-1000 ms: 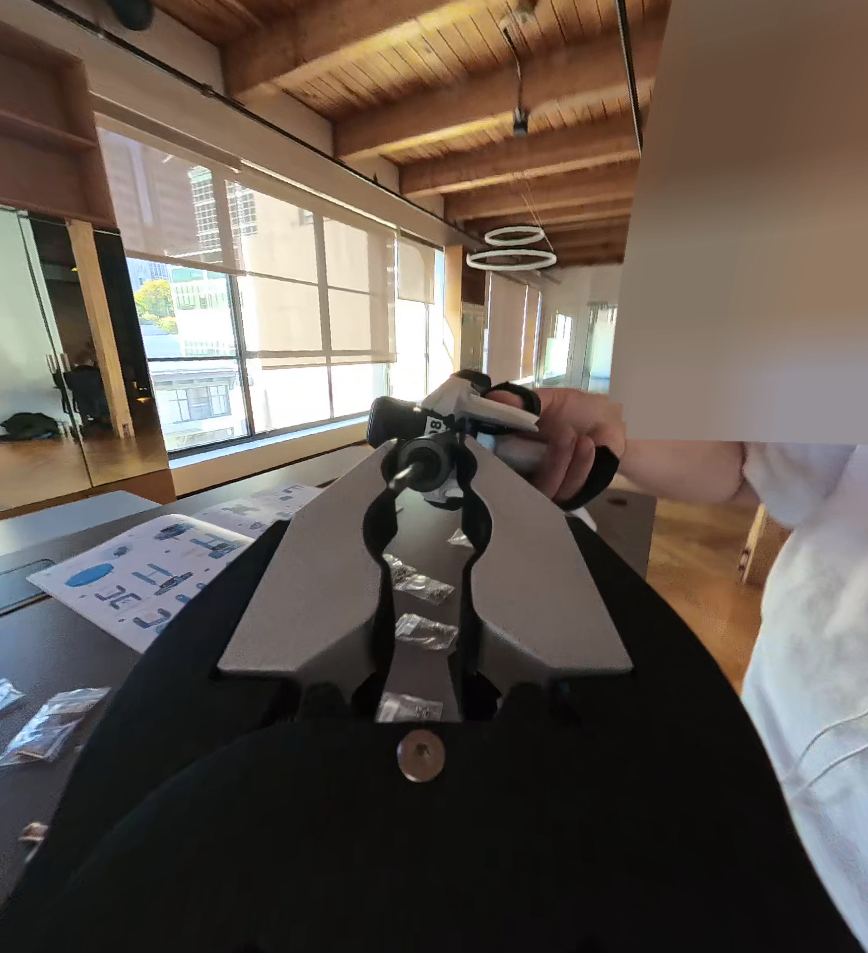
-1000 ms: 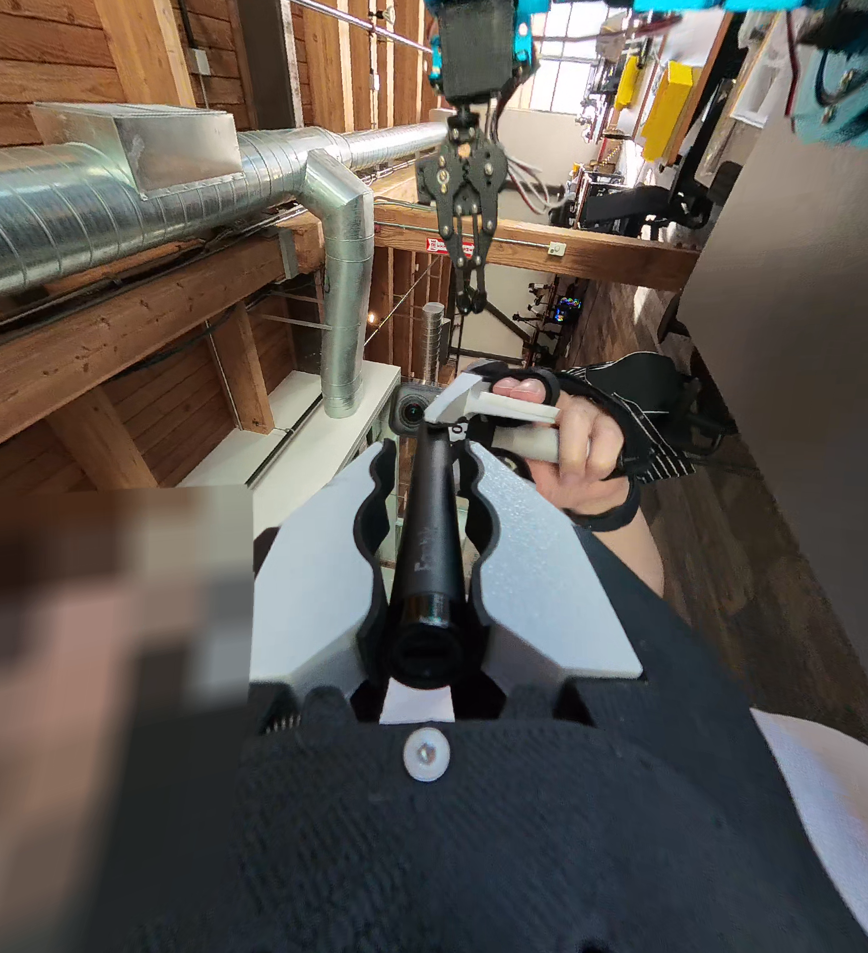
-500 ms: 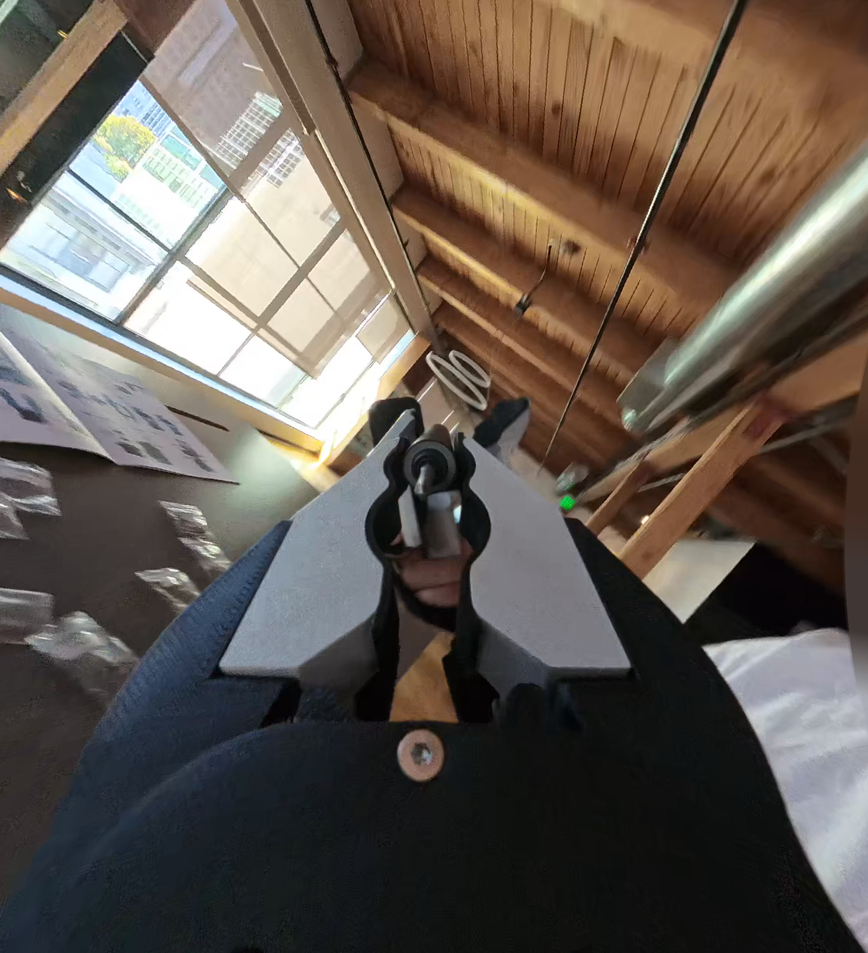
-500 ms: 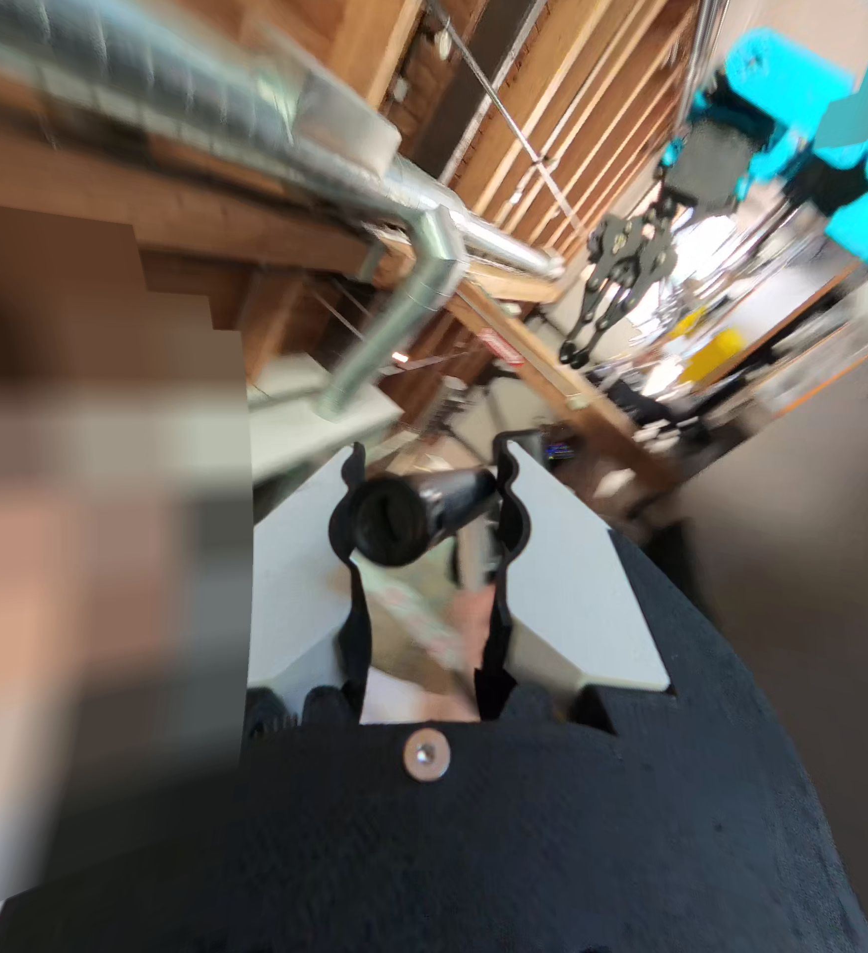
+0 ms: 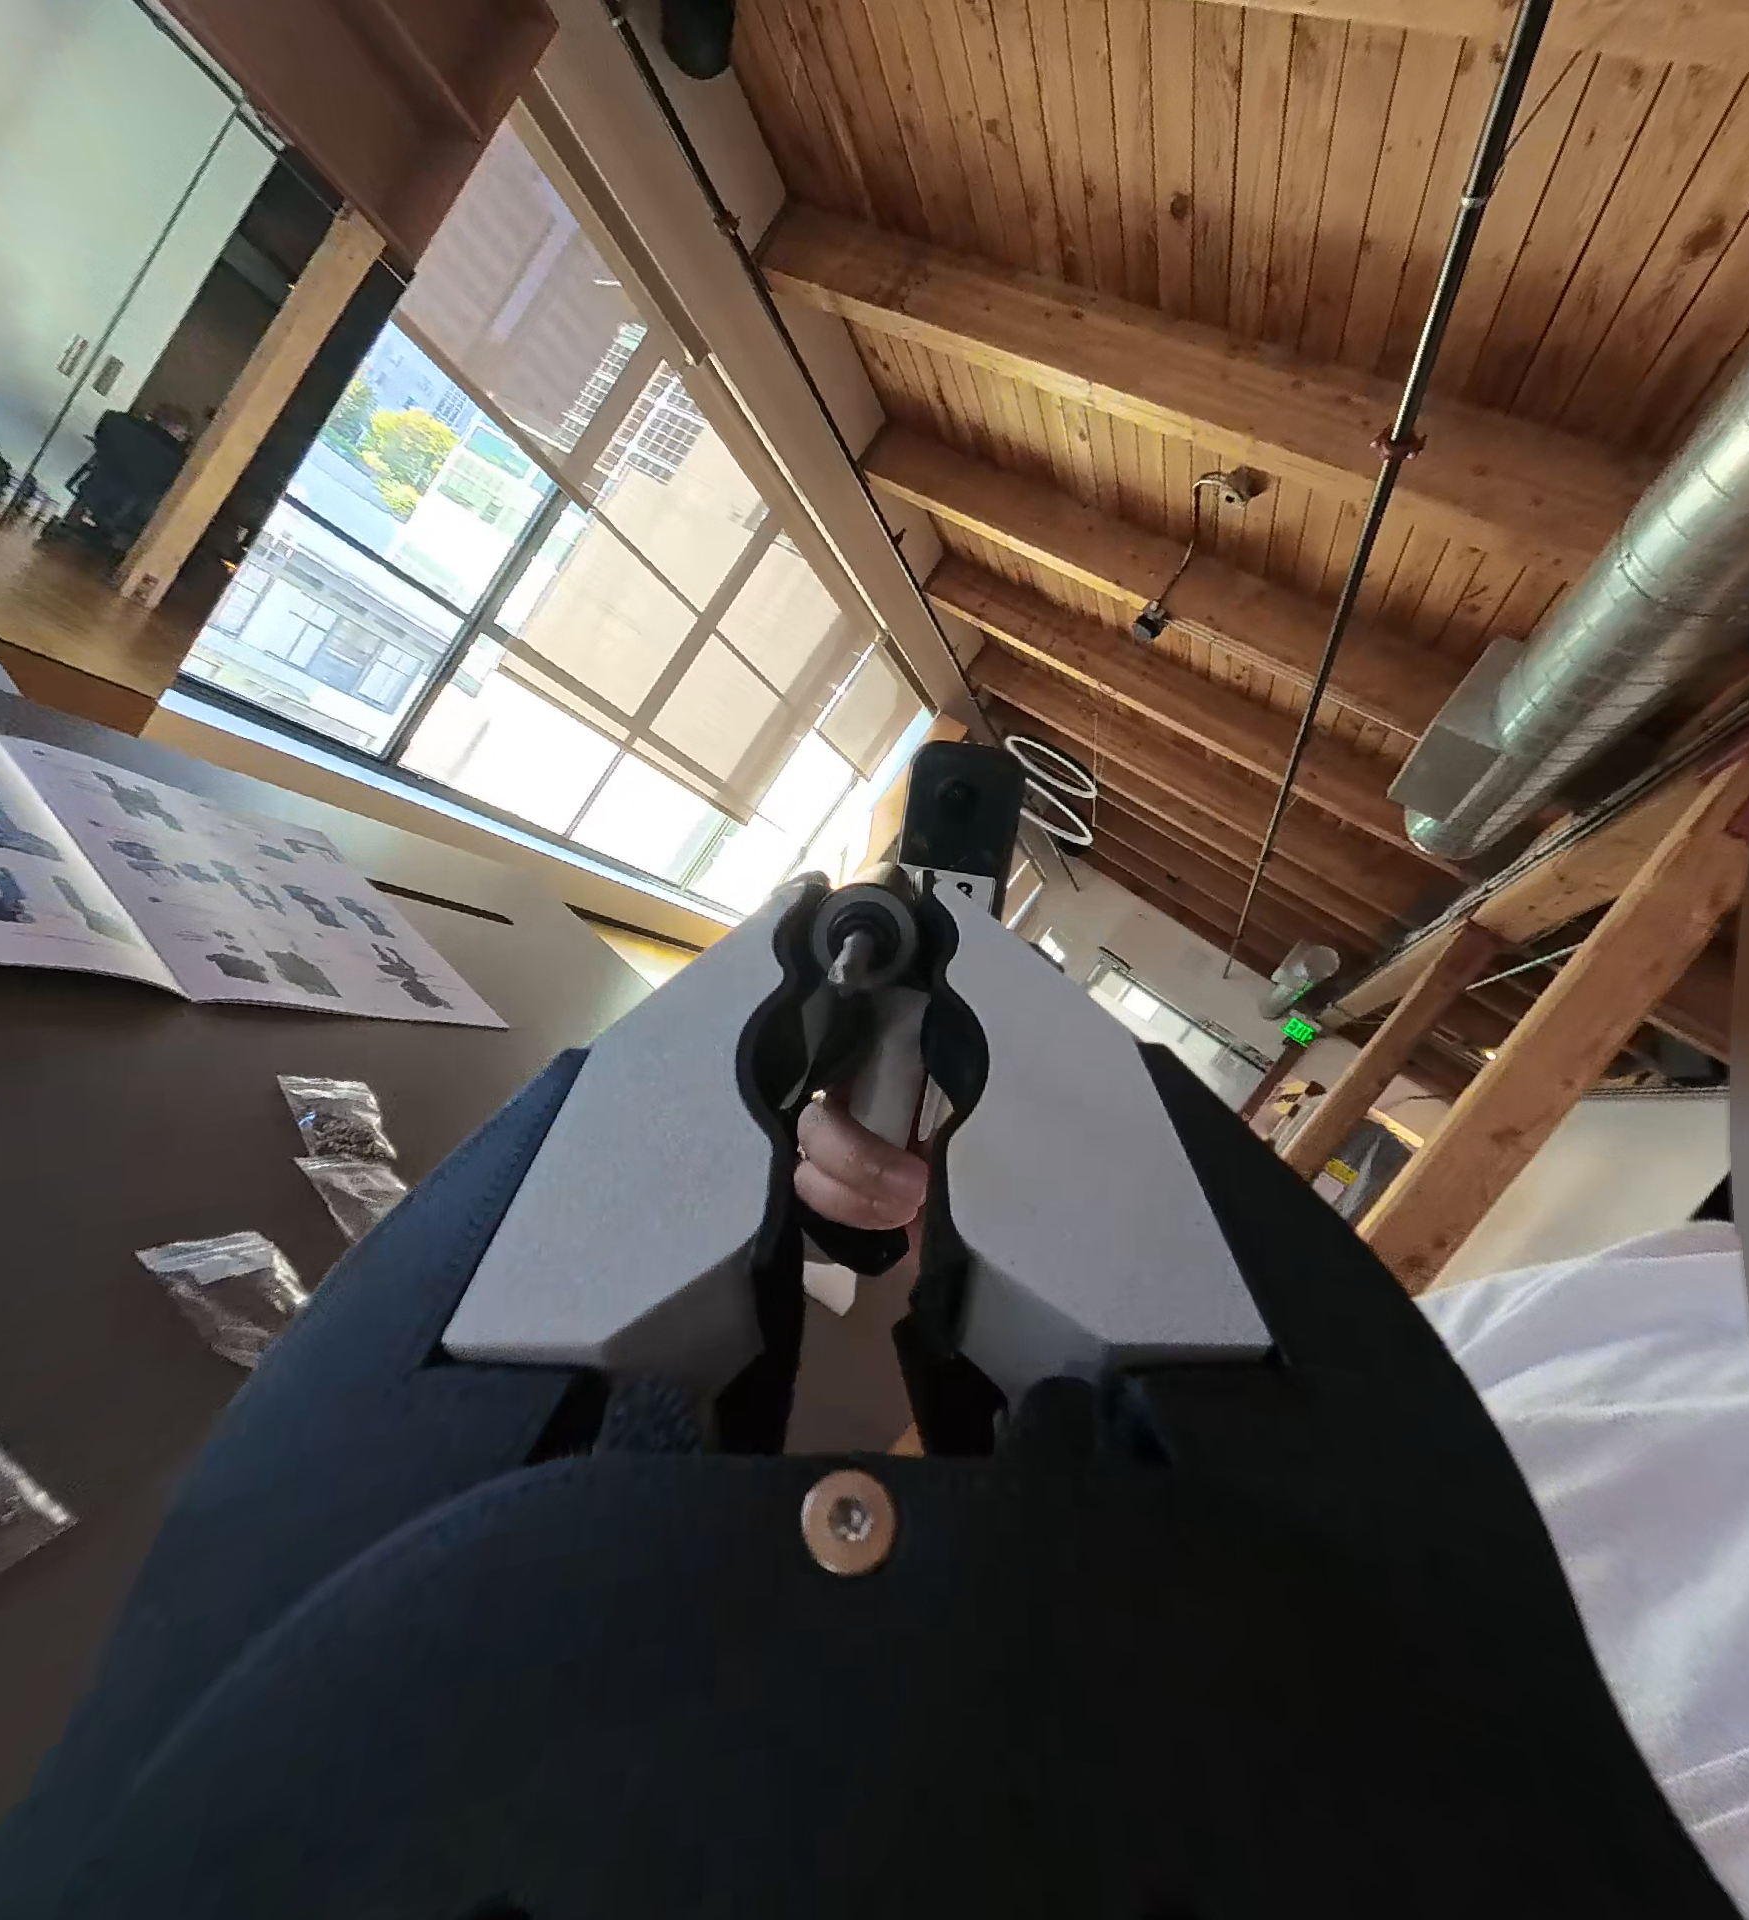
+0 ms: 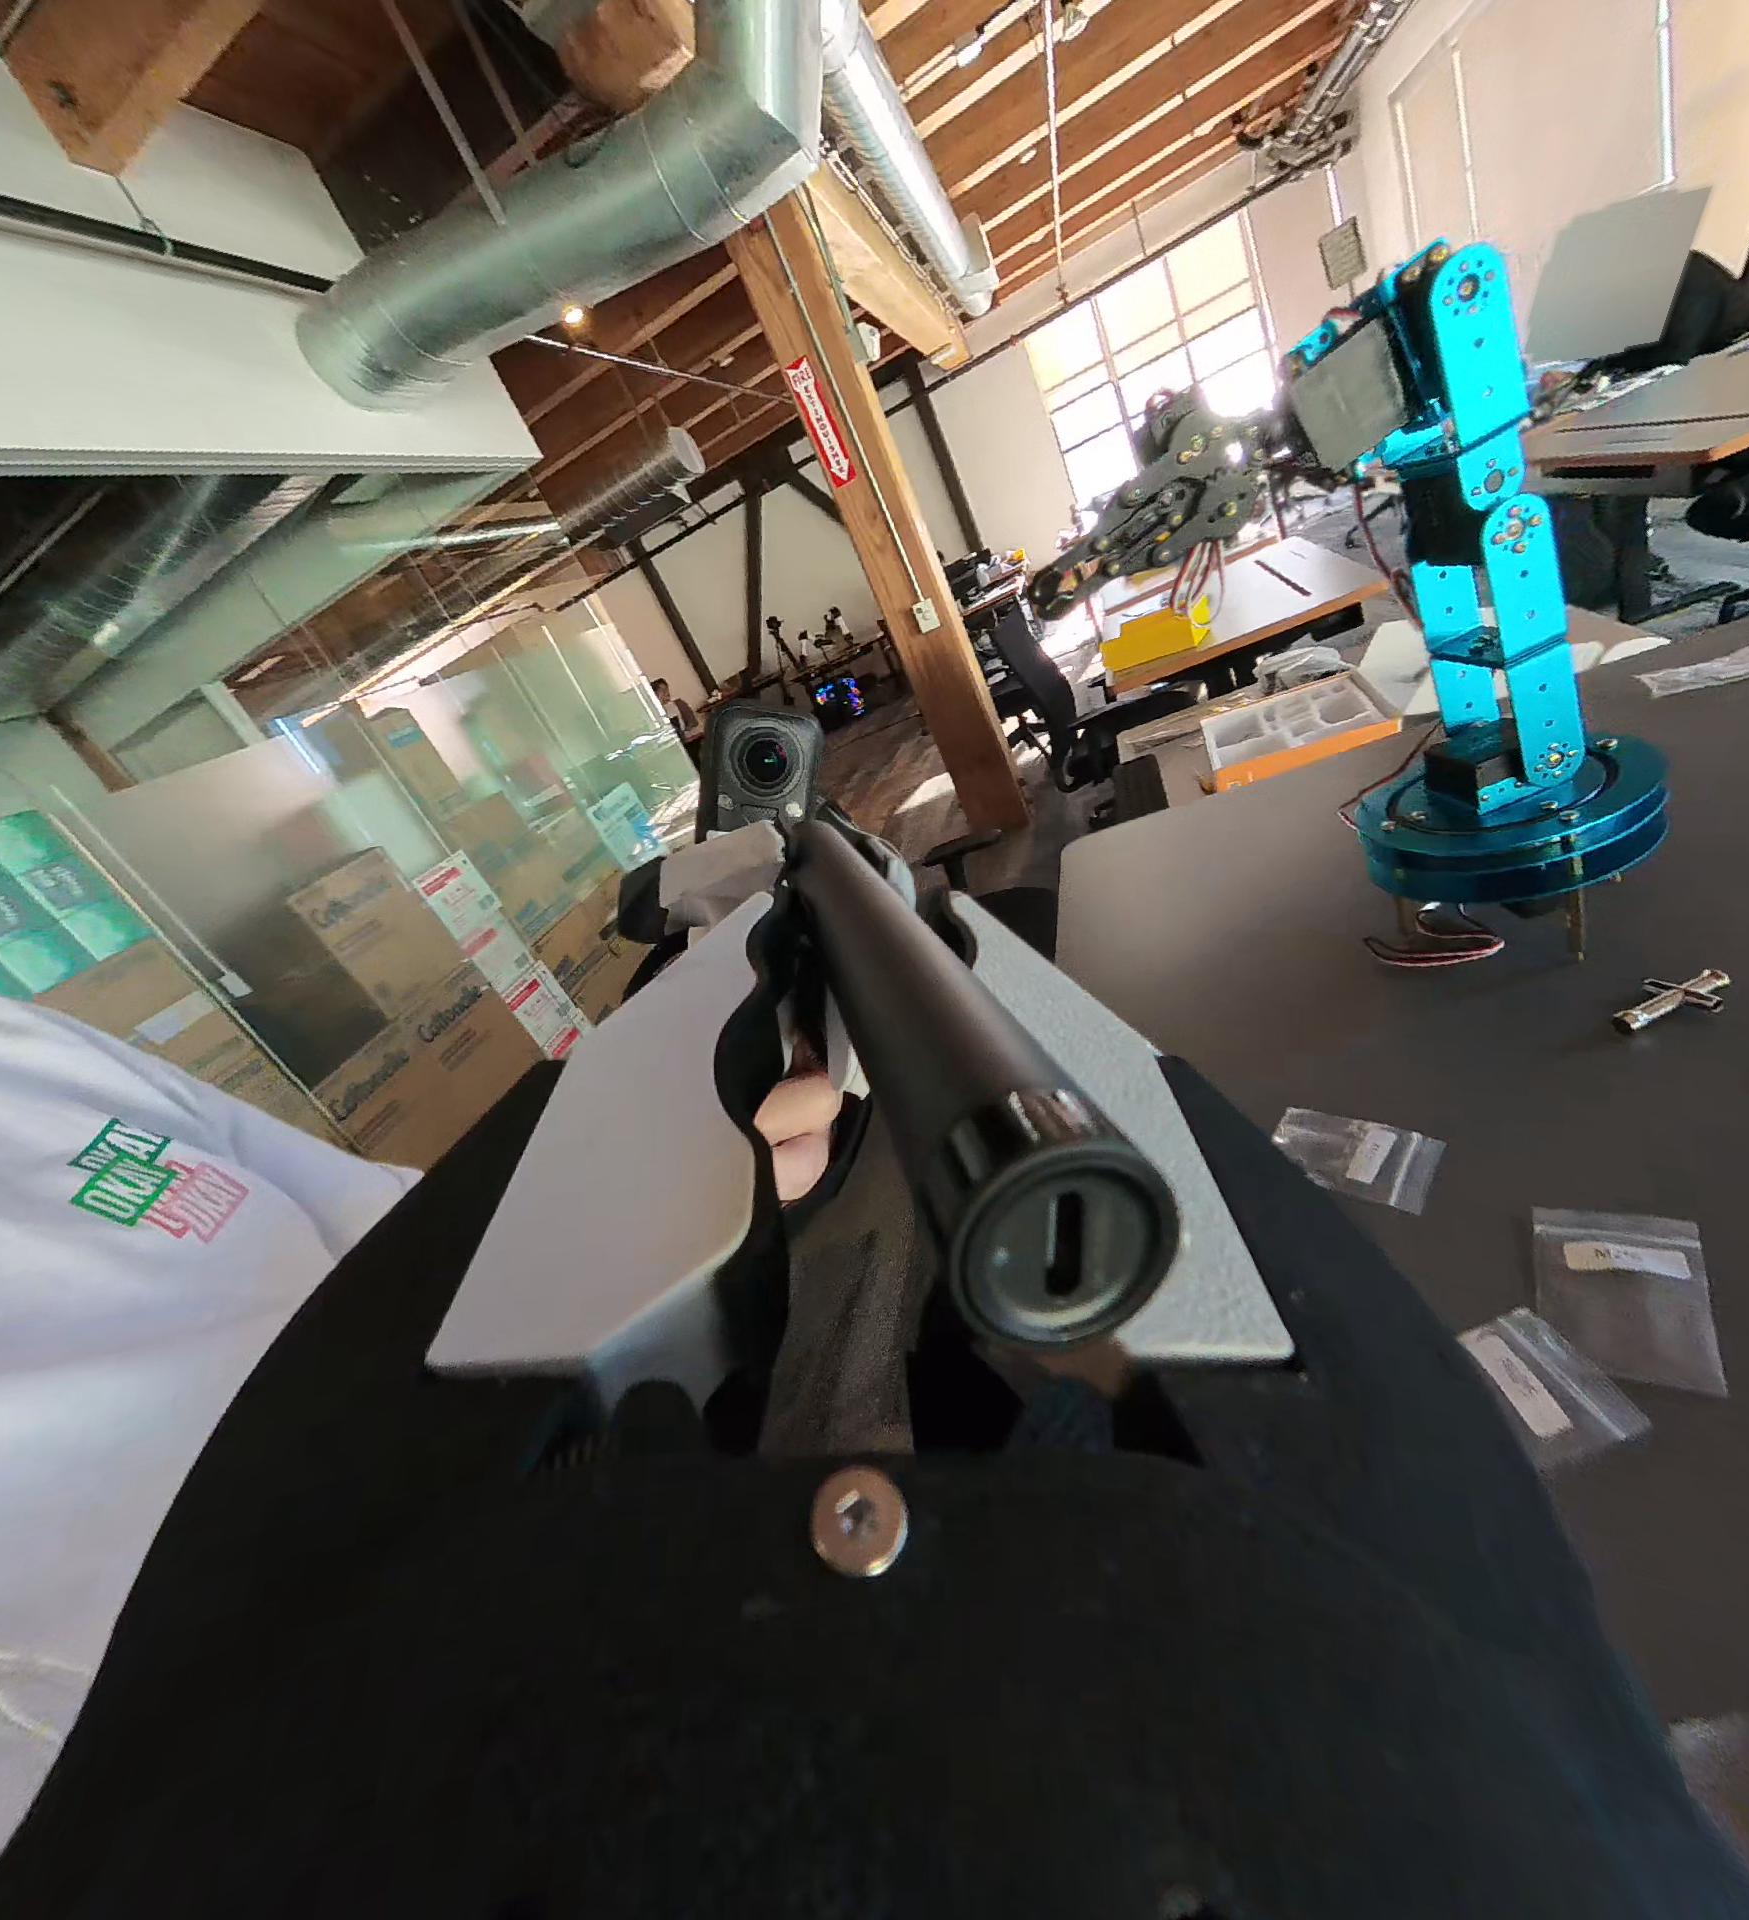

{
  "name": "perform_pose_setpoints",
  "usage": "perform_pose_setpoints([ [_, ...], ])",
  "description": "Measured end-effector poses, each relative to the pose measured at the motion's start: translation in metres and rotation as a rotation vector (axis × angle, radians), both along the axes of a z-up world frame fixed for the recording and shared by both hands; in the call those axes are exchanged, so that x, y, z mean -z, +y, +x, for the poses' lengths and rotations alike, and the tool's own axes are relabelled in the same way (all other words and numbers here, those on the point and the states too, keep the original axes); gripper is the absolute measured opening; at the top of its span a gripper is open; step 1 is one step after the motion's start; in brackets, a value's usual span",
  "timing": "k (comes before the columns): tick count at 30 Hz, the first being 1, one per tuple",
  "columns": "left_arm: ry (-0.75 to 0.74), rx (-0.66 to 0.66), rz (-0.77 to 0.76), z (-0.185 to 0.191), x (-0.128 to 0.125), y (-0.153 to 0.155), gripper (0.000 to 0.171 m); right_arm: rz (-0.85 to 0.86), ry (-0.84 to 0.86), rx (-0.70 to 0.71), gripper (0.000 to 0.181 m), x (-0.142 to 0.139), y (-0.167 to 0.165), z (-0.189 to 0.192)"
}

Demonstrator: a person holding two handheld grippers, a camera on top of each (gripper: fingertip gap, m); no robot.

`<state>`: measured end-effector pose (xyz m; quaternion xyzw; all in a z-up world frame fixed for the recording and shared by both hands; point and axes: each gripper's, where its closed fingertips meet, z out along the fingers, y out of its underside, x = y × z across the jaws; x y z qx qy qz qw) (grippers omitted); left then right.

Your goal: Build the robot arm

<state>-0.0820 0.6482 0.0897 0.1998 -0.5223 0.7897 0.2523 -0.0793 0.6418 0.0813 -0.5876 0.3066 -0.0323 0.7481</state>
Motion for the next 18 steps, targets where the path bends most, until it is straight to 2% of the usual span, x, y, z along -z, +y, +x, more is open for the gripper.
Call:
perform_pose_setpoints([
  [9,0.019,-0.081,-0.002,-0.015,0.003,-0.037,0.016,0.055,0.008,-0.119,0.015,0.002,-0.033,-0.018],
  [18,0.004,-0.135,0.038,-0.015,0.004,-0.041,0.016,0.113,-0.016,-0.191,0.015,0.002,-0.035,-0.018],
])
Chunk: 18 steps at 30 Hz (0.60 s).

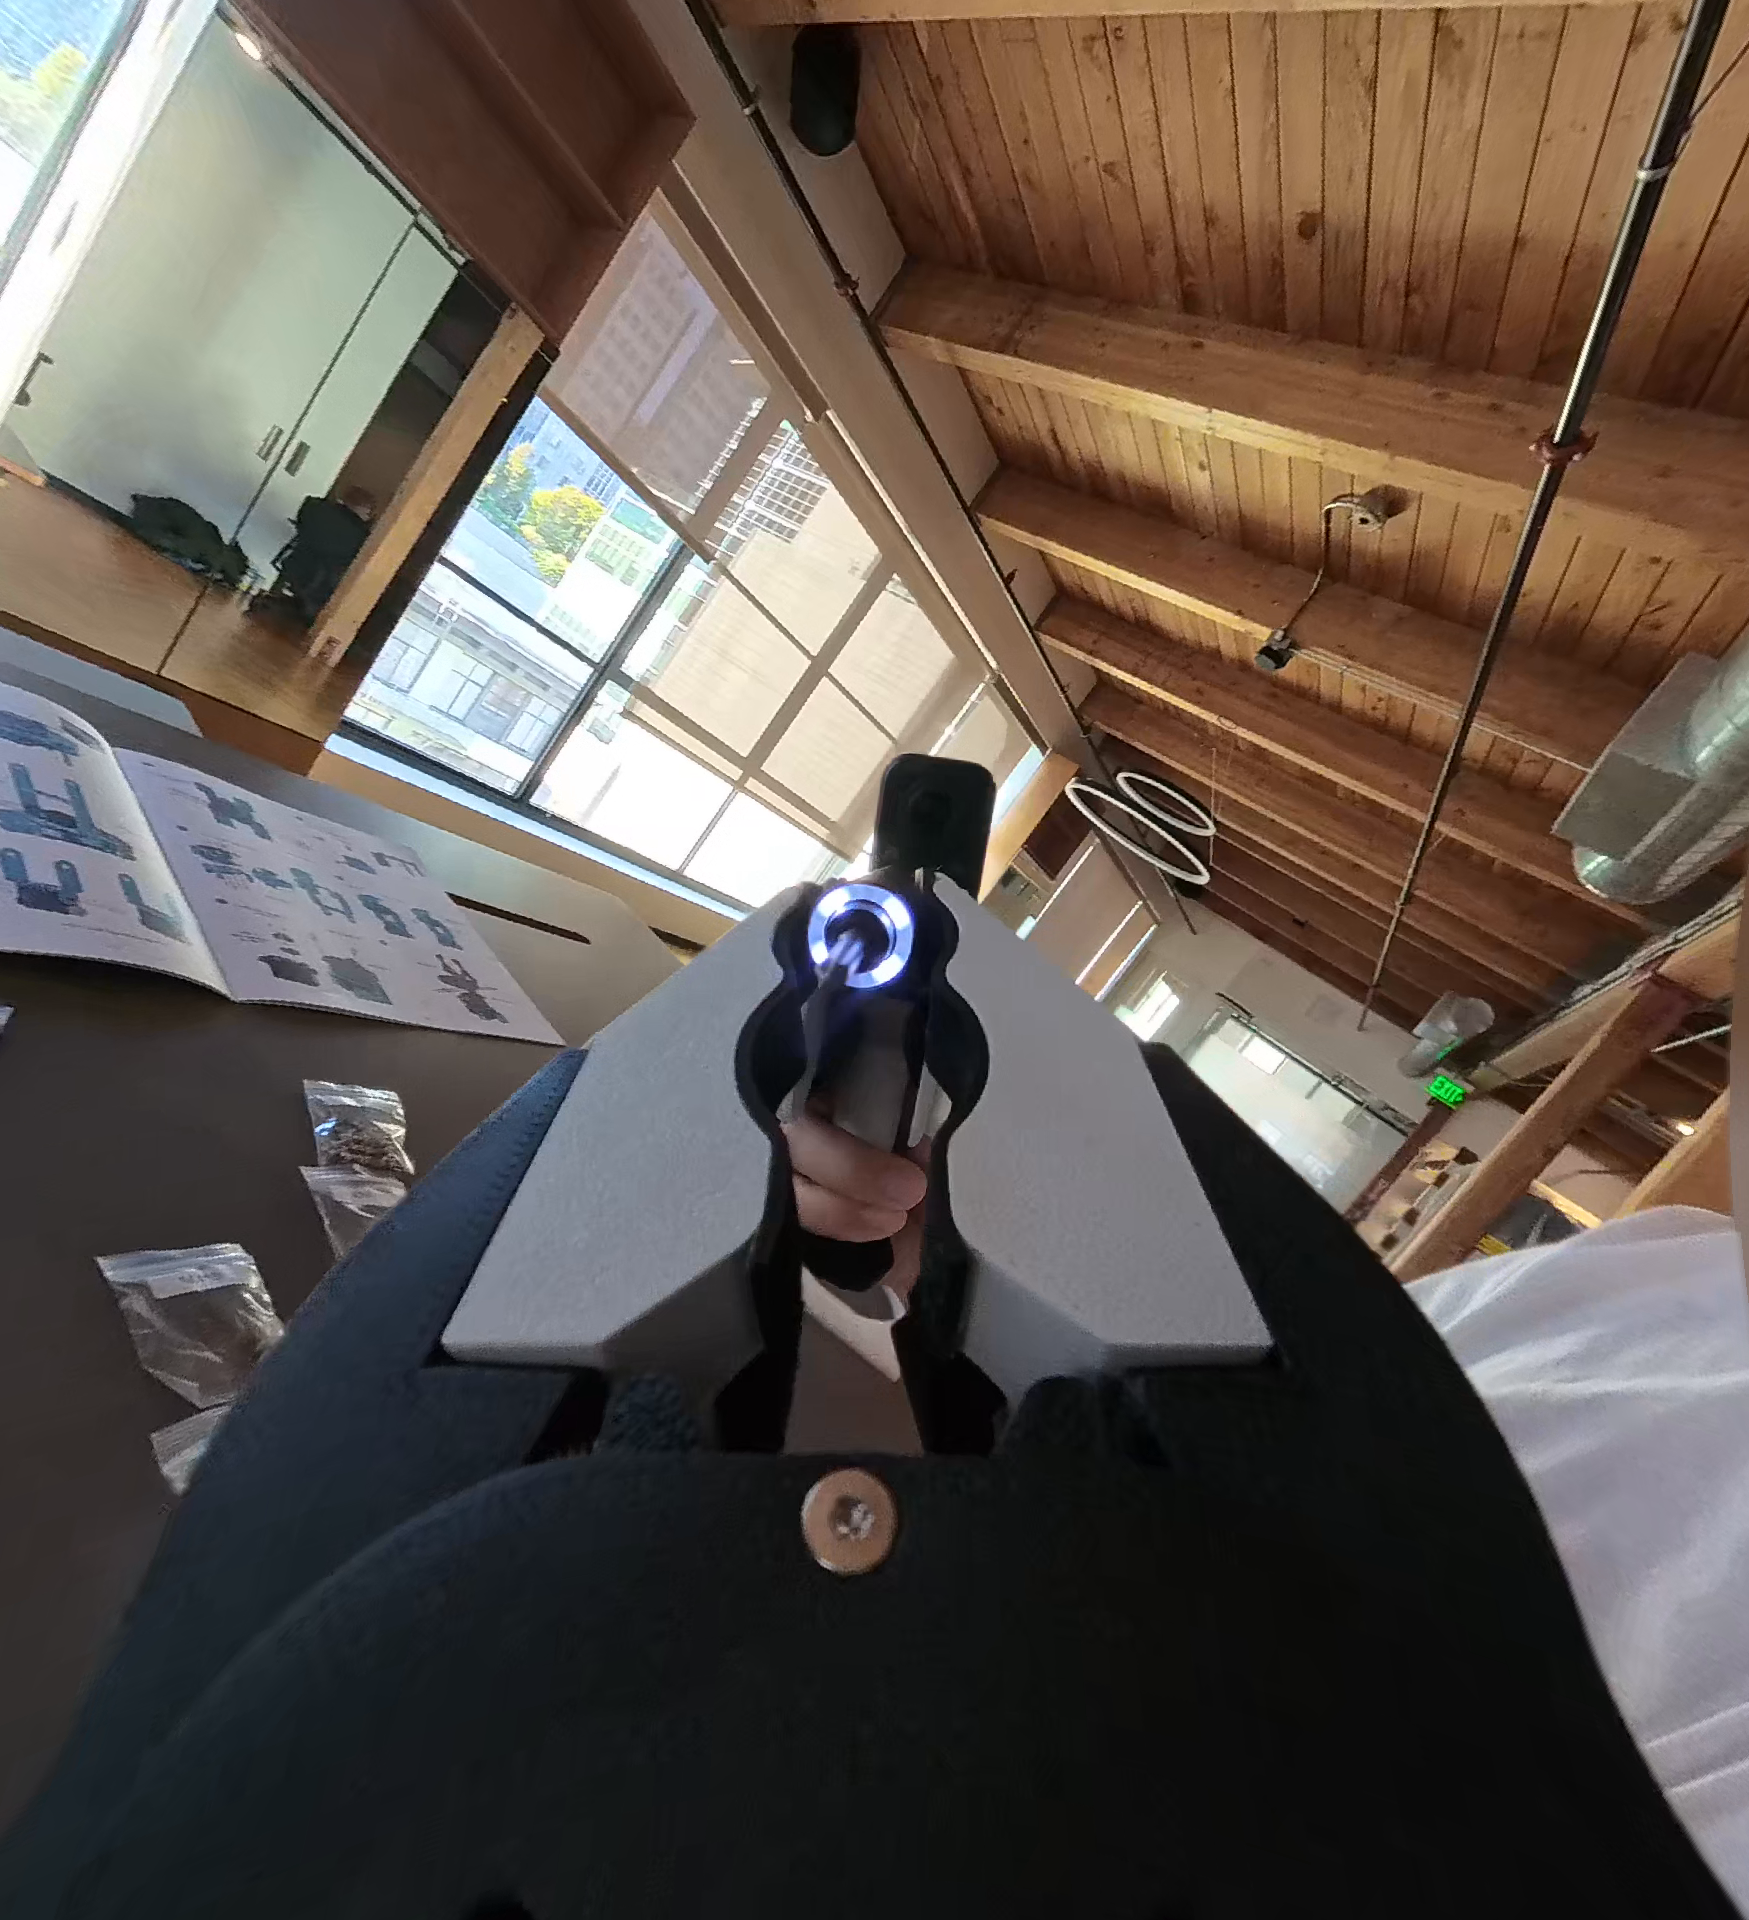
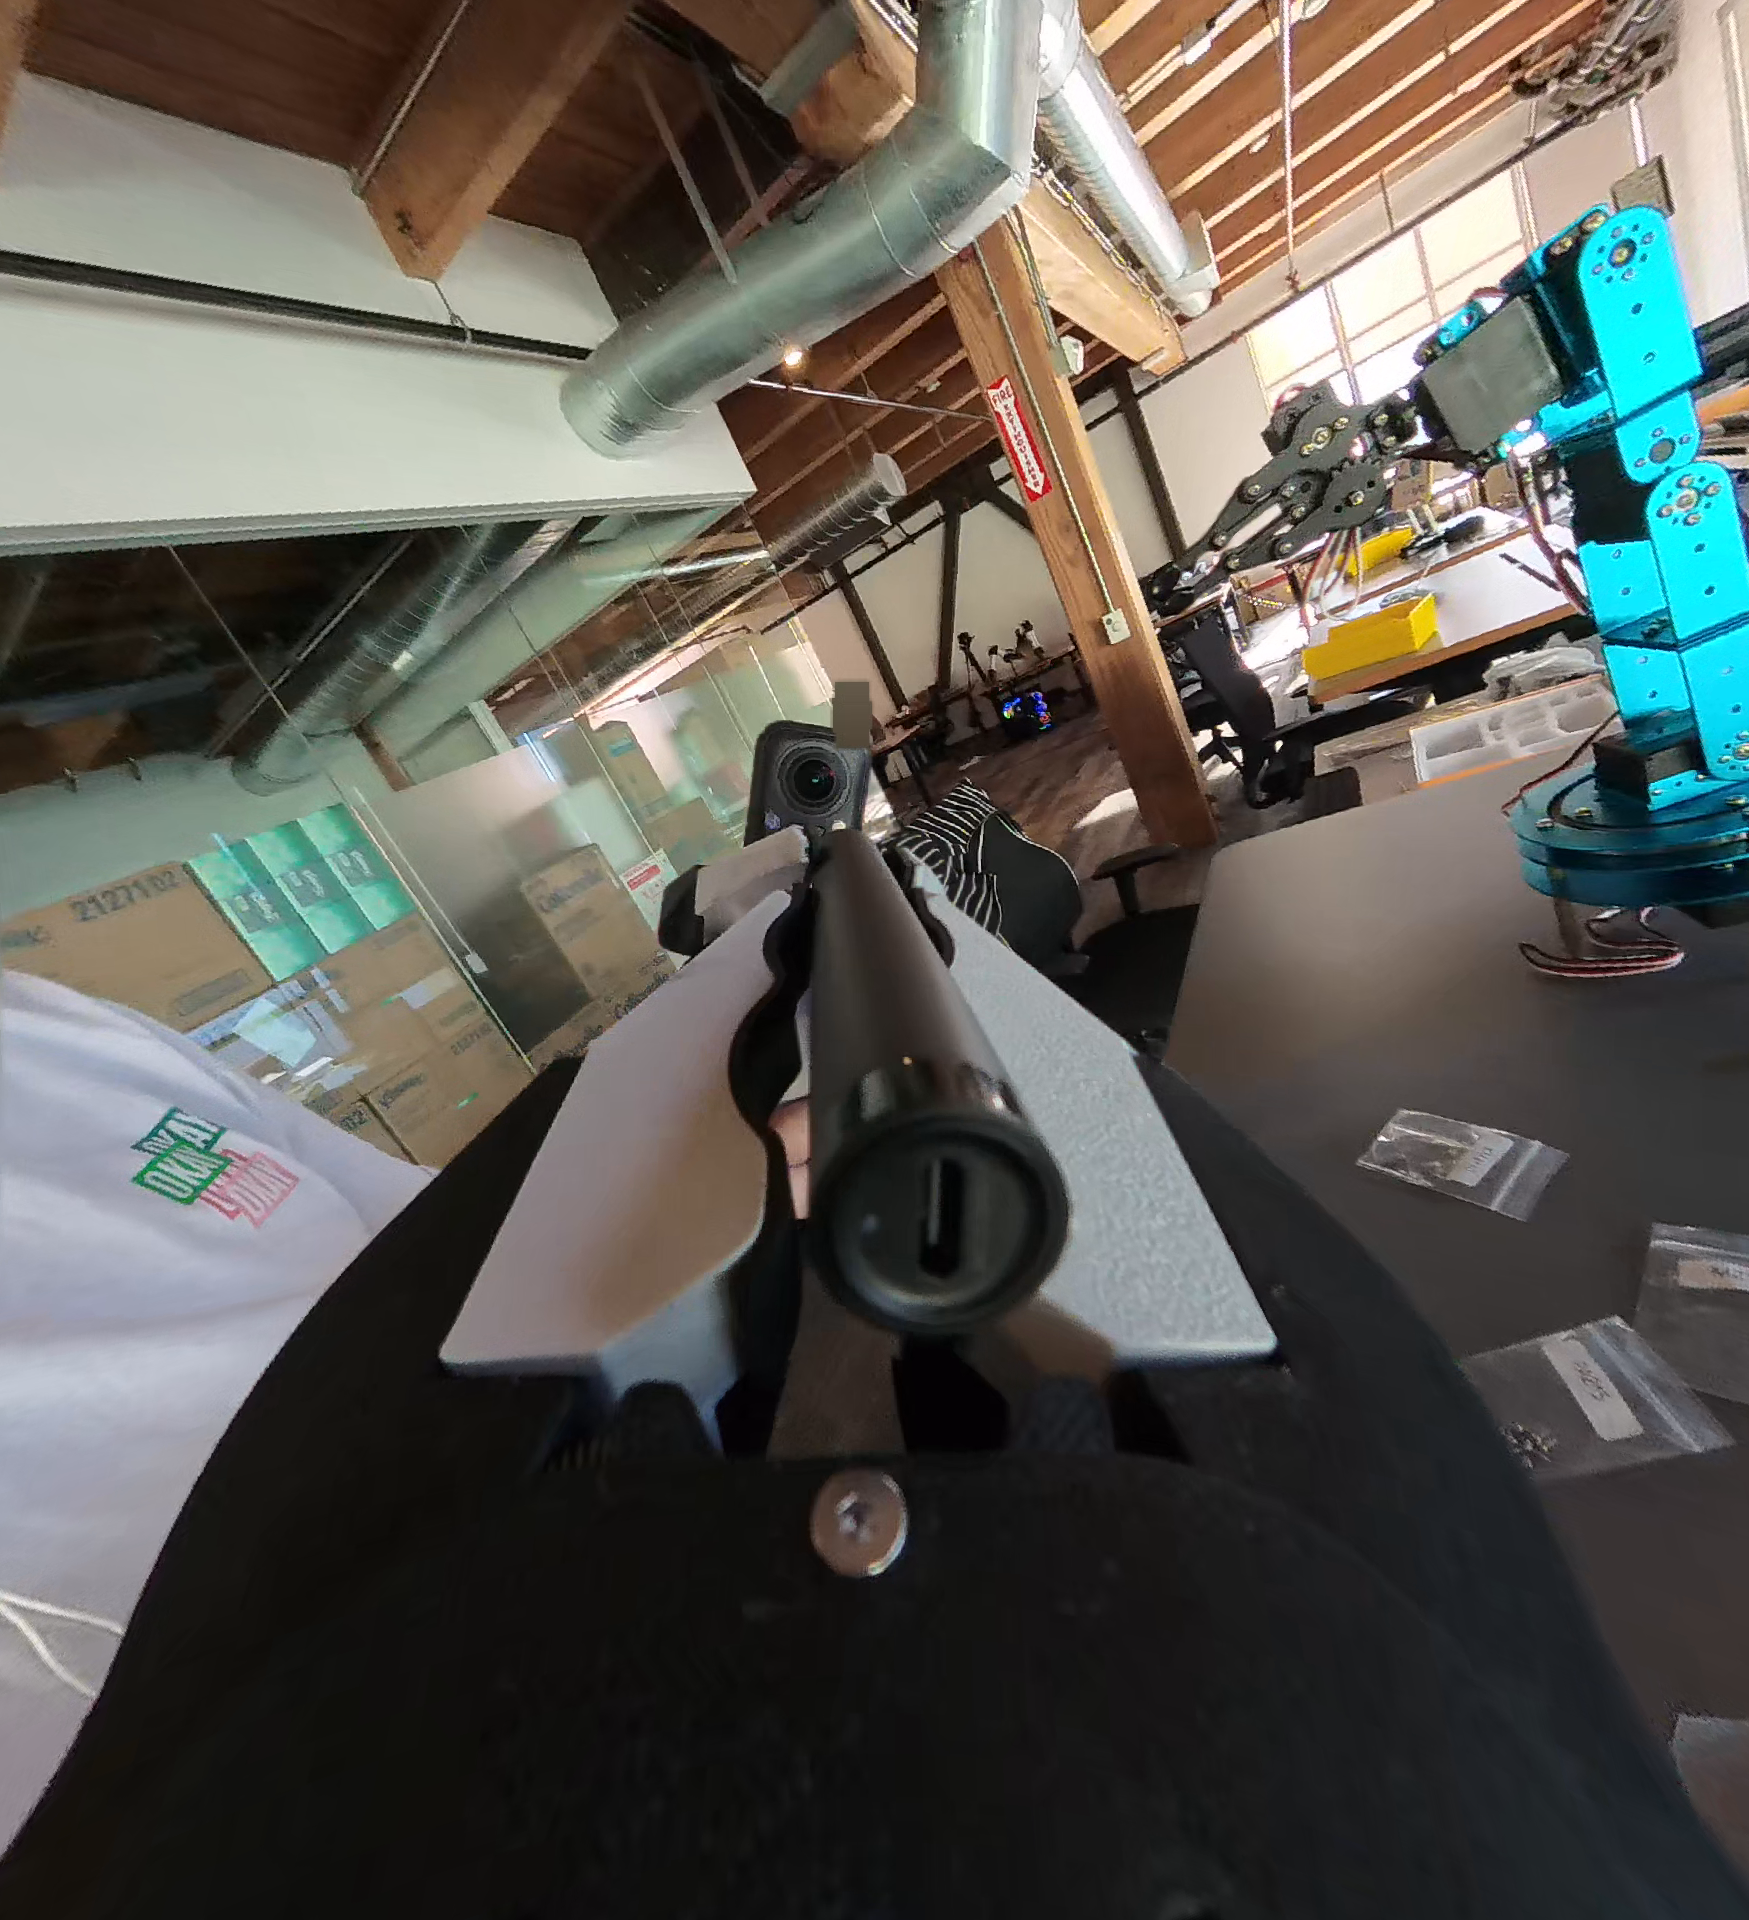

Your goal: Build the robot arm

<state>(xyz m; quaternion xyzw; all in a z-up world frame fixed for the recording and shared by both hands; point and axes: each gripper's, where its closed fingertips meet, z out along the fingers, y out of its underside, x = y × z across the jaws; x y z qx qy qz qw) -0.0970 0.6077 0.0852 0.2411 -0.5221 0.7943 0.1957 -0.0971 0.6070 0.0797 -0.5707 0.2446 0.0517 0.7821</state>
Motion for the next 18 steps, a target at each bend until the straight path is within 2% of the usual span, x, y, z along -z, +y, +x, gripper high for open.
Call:
perform_pose_setpoints([
  [13,-0.021,-0.03,0.02,0.012,-0.004,0.027,0.017,0.017,-0.08,-0.078,0.015,-0.006,0.028,0.011],
  [14,-0.021,-0.04,0.019,0.016,-0.005,0.031,0.02,0.008,-0.087,-0.075,0.015,-0.007,0.031,0.014],
  [16,-0.011,-0.061,0.009,0.026,-0.006,0.047,0.041,-0.013,-0.104,-0.055,0.016,-0.008,0.036,0.022],
  [18,0.0,-0.086,0.006,0.039,-0.002,0.071,0.048,-0.033,-0.128,-0.034,0.015,-0.01,0.041,0.033],
])
